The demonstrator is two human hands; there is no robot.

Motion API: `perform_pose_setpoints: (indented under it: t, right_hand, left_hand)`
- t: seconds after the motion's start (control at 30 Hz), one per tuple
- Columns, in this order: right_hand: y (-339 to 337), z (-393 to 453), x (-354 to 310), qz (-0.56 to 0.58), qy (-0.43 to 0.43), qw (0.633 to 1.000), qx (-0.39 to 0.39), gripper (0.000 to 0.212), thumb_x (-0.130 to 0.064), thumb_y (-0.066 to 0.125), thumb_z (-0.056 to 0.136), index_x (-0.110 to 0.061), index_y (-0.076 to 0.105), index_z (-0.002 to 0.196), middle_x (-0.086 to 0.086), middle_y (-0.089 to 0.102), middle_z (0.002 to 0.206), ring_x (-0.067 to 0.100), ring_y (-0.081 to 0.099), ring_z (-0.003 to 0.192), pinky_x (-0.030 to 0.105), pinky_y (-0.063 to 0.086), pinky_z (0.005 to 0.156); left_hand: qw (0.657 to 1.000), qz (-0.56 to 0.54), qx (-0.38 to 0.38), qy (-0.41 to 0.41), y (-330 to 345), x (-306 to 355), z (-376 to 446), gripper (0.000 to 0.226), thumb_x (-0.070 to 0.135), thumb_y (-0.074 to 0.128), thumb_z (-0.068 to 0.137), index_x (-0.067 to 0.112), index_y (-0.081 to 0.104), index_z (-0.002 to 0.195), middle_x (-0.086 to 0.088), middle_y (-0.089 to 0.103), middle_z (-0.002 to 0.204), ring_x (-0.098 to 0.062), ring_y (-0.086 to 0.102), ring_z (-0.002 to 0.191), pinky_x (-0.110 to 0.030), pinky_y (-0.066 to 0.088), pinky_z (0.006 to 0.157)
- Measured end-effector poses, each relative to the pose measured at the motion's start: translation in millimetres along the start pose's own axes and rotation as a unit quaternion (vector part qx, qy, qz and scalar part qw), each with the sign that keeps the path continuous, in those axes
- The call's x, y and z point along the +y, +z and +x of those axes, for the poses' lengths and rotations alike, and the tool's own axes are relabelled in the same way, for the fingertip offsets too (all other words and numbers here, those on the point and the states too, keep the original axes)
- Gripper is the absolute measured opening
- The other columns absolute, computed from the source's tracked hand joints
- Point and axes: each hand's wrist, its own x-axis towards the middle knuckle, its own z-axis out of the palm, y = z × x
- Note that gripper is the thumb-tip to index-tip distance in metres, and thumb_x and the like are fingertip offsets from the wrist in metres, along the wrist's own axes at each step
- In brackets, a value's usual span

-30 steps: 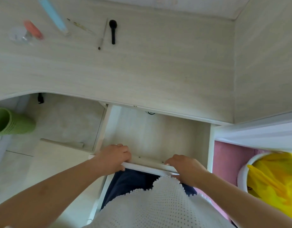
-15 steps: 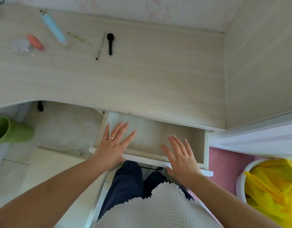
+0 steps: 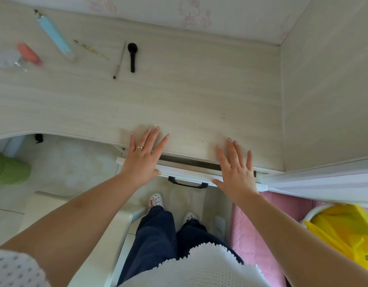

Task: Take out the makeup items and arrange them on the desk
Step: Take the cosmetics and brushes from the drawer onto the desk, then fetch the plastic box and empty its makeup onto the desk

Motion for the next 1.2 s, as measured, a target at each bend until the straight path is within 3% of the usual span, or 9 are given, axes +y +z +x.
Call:
perform_pose_setpoints:
  t: [0.1,0.27,0.5,0.7,0.8,0.9,1.0,1.1,1.2]
  right_hand:
    - [0,15,5,0.000,-0.008,1.000,0.019,0.113,-0.046,0.086,0.053,-0.016,0.026,0.143,0.022,0.038,0.146,0.036,0.036,0.137,0.059,0.030,0.106]
    - [8,21,9,0.000,-0.017,0.998,0.059,0.110,-0.027,0.090,0.049,-0.017,0.032,0.142,0.022,0.039,0.144,0.032,0.025,0.136,0.058,0.032,0.105]
    - [15,21,6,0.007,-0.008,0.994,0.112,0.098,0.014,0.064,0.053,-0.015,0.034,0.142,0.024,0.039,0.143,0.035,0.028,0.135,0.060,0.031,0.105]
    - [15,21,5,0.026,0.006,0.993,0.118,0.088,0.011,0.052,0.061,-0.016,0.035,0.142,0.023,0.040,0.144,0.033,0.024,0.135,0.059,0.029,0.106]
    - [15,22,5,0.029,0.008,0.994,0.107,0.089,0.010,0.059,0.061,-0.017,0.036,0.142,0.022,0.039,0.144,0.033,0.025,0.135,0.059,0.029,0.106]
    - [6,22,5,0.036,0.005,0.999,0.029,0.093,-0.008,0.073,0.066,-0.021,0.027,0.146,0.018,0.030,0.150,0.029,0.018,0.140,0.056,0.022,0.112]
    - [-11,23,10,0.070,-0.006,0.996,-0.059,0.087,-0.031,0.064,0.083,-0.026,0.009,0.150,0.013,0.006,0.158,0.026,-0.001,0.147,0.050,0.002,0.119]
    - [-38,24,6,0.204,0.017,0.978,-0.051,0.077,-0.036,0.061,0.086,-0.022,0.018,0.149,0.009,0.020,0.155,0.026,0.016,0.144,0.040,0.012,0.119]
    - [-66,23,-14,0.377,0.048,0.924,-0.036,0.058,-0.026,0.062,0.087,-0.021,0.039,0.140,0.004,0.048,0.138,0.021,0.046,0.127,0.028,0.036,0.101]
  left_hand:
    - [1.000,-0.006,0.018,0.000,1,-2,13,0.116,0.039,0.083,0.061,0.020,0.011,0.150,-0.016,0.018,0.156,-0.033,0.013,0.145,-0.059,0.009,0.112]
    - [0.995,-0.027,0.097,0.002,11,-4,24,0.113,0.028,0.091,0.045,0.014,0.035,0.141,-0.022,0.040,0.139,-0.037,0.033,0.132,-0.059,0.024,0.108]
    - [0.989,-0.015,0.146,-0.032,16,2,27,0.096,0.022,0.088,0.049,0.018,0.044,0.135,-0.018,0.047,0.133,-0.032,0.037,0.127,-0.056,0.030,0.108]
    - [0.983,-0.004,0.177,-0.053,17,6,27,0.087,0.015,0.081,0.052,0.018,0.049,0.133,-0.017,0.051,0.131,-0.030,0.035,0.125,-0.055,0.032,0.107]
    - [0.985,-0.009,0.164,-0.056,17,6,27,0.088,0.015,0.082,0.051,0.018,0.050,0.133,-0.017,0.050,0.132,-0.030,0.035,0.125,-0.055,0.032,0.107]
    - [0.993,-0.053,0.090,-0.058,4,8,28,0.090,0.019,0.084,0.057,0.017,0.044,0.137,-0.017,0.042,0.140,-0.033,0.032,0.132,-0.055,0.024,0.111]
    - [0.987,-0.142,0.002,-0.079,-17,11,23,0.073,0.027,0.072,0.077,0.022,0.038,0.141,-0.009,0.026,0.152,-0.029,0.023,0.141,-0.044,0.017,0.116]
    - [0.932,-0.337,0.018,-0.134,-36,18,-2,0.043,0.022,0.062,0.087,0.019,0.053,0.129,-0.001,0.050,0.137,-0.020,0.045,0.128,-0.031,0.035,0.105]
    - [0.808,-0.536,0.028,-0.242,-55,24,-40,0.028,0.018,0.059,0.089,0.019,0.060,0.117,0.004,0.064,0.113,-0.010,0.060,0.104,-0.019,0.045,0.081]
